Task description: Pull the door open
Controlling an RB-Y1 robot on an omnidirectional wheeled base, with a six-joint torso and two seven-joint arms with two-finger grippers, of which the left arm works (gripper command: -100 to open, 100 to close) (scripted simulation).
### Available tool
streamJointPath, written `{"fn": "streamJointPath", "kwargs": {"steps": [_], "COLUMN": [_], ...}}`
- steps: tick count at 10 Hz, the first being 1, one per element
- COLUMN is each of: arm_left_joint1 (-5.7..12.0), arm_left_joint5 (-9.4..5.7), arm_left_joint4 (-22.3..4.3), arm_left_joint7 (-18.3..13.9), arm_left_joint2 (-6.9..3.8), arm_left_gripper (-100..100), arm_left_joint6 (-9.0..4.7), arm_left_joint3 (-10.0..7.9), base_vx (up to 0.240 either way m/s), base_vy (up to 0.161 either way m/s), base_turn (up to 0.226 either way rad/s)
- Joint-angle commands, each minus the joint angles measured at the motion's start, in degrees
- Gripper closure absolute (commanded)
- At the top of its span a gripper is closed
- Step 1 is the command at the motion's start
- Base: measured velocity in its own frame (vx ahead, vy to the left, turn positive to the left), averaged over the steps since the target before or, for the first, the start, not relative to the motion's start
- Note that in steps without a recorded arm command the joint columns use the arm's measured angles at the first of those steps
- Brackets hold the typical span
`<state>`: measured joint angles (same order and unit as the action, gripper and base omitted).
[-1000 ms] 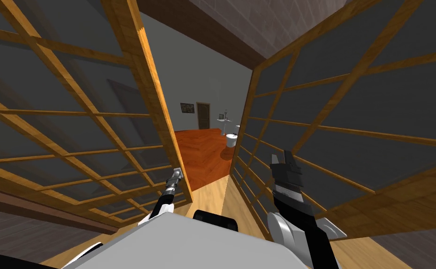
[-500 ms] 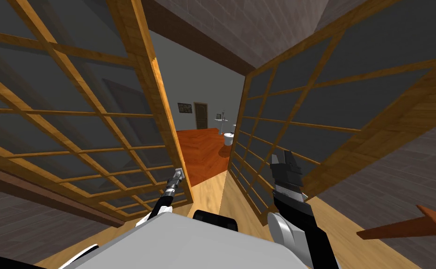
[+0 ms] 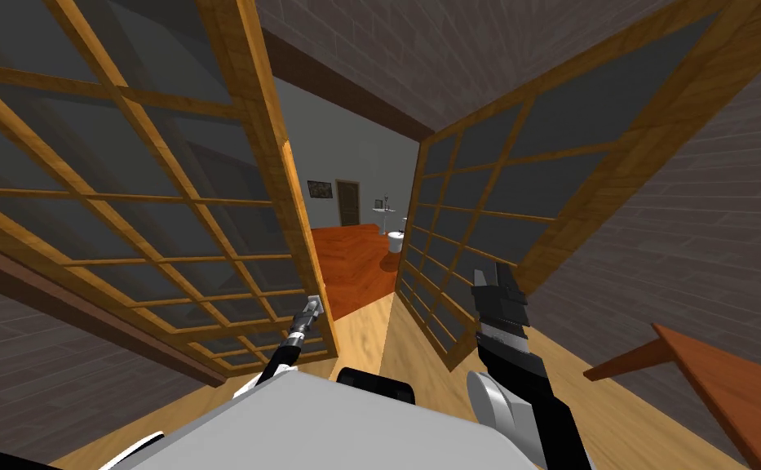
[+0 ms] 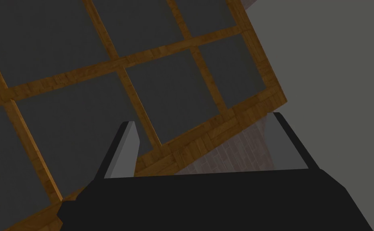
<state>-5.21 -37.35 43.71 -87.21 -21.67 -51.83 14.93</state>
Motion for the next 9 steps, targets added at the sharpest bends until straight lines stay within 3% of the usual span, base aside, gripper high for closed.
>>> {"fn": "streamJointPath", "kwargs": {"steps": [1,7,8,9], "arm_left_joint1": [-0.58,-2.8,-2.83,-3.7], "arm_left_joint5": [0.56,2.72,2.49,3.2], "arm_left_joint4": [0.4,2.0,2.3,2.2], "arm_left_joint7": [-1.1,-5.3,-4.6,-5.9], "arm_left_joint2": [-0.74,-4.1,-3.78,-4.62], "arm_left_gripper": [100,100,100,100], "arm_left_joint6": [-0.68,-3.24,-2.5,-3.78], "arm_left_joint3": [1.15,5.58,5.16,6.47], "base_vx": [-0.208,-0.242,-0.118,-0.19], "base_vy": [0.035,0.028,0.012,0.031], "base_turn": [-0.102,-0.088,-0.021,-0.172]}}
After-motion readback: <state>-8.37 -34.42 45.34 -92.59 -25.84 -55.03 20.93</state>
